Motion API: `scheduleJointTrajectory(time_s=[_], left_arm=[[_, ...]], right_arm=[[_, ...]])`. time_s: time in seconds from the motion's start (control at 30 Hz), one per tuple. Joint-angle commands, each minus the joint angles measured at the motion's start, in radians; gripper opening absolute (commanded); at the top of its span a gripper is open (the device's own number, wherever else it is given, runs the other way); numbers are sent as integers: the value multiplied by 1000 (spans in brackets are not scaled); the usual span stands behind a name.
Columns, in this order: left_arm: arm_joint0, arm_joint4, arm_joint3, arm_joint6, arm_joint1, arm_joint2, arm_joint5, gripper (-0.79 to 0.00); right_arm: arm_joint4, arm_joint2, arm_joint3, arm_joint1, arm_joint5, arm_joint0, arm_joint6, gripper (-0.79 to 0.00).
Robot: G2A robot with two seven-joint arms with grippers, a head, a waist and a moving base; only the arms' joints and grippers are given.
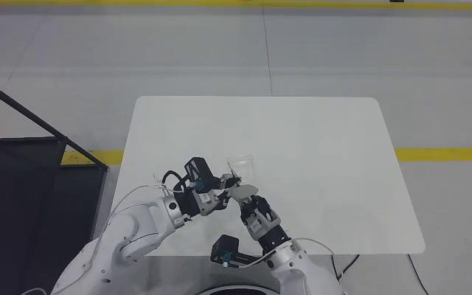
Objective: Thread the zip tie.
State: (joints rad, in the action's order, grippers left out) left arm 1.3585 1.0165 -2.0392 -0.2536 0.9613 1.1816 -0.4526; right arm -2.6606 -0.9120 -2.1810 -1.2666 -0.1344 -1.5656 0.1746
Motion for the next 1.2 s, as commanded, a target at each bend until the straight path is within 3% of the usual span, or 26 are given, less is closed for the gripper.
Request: scheduleJointTrajectory(time_s=[0.0, 0.33, 0.37, 0.4, 0.53, 0.67, 0.83, 1.03, 1.17], left_arm=[[1, 10, -3, 2, 2, -3, 3, -785], [5, 13, -4, 2, 9, -8, 9, -785], [5, 2, -1, 0, 10, -9, 7, -785], [5, -12, 1, -1, 11, -8, 8, -785], [-2, -73, 16, -6, 14, 4, 11, -785], [-6, -127, 27, -9, 16, 21, 15, -785], [-6, -221, 45, -13, 18, 46, -2, -785], [-10, -330, 70, -38, 18, 78, -16, -785], [-21, -418, 92, -67, 19, 92, -42, -785]], right_arm=[[1, 0, 0, -1, -2, -1, 1, -785], [1, -3, 1, -5, 5, -1, 9, -785], [2, -3, 1, -6, 7, -1, 9, -705], [4, -3, 1, -6, 8, -1, 9, -486], [31, -8, -4, -8, 18, -6, -3, -286], [118, -36, -15, -8, 20, -17, -29, -209], [333, -112, -29, -3, -33, -37, -114, 0], [805, -253, 1, -3, -173, -30, -118, 0], [854, -272, 6, -3, -188, -24, -111, 0]])
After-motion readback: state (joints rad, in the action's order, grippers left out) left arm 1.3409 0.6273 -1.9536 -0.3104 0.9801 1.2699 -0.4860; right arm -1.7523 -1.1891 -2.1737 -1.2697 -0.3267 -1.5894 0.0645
